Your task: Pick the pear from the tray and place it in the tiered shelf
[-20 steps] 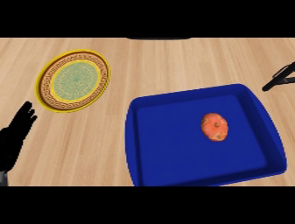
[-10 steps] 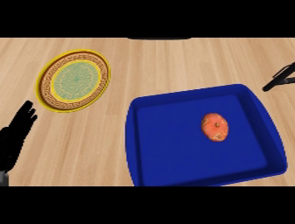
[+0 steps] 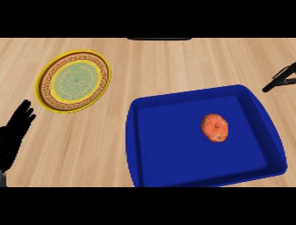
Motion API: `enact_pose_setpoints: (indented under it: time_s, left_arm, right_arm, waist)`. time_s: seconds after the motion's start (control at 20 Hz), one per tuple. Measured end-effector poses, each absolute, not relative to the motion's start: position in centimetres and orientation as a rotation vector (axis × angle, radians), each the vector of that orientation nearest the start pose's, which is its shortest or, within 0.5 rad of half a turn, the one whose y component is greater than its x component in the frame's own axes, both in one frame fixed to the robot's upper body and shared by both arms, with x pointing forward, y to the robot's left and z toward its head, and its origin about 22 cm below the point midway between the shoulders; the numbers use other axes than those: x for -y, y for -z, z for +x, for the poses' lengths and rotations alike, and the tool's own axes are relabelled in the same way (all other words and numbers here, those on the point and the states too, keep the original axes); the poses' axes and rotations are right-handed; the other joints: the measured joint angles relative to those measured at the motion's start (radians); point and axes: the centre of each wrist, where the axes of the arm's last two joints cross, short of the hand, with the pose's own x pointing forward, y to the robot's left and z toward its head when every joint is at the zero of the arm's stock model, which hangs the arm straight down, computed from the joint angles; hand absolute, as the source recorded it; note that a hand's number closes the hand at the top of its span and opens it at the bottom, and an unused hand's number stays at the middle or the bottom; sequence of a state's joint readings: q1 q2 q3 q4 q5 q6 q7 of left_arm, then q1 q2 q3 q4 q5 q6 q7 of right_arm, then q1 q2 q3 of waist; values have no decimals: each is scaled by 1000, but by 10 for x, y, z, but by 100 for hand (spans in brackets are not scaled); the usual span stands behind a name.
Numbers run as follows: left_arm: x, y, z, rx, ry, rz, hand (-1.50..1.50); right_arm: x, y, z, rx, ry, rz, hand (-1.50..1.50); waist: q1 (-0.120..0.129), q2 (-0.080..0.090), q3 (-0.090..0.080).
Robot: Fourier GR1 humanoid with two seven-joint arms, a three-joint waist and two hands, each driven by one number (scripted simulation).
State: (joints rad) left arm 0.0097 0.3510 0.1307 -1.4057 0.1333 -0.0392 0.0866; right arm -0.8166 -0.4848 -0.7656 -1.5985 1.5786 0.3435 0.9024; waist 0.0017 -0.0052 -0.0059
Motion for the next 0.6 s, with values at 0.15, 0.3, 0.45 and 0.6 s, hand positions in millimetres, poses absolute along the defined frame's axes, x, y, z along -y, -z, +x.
enact_pose_setpoints:
  time_s: [0.15,0.3,0.45,0.6]
  left_arm:
    - [-349,5,233,1334,48,254,0]
    - [-347,5,231,1336,40,259,0]
    - [-355,0,234,1334,41,260,0]
    - [-351,1,235,1329,41,257,0]
  right_arm:
    - [400,-314,287,588,430,-1749,-150]
    - [398,-321,277,660,510,-1716,-150]
    - [398,-328,267,736,588,-1665,-150]
    - [393,-334,254,817,654,-1635,-150]
  waist:
    - [2,3,3]
    - [1,3,5]
    - [-1,3,5]
    - [-2,2,6]
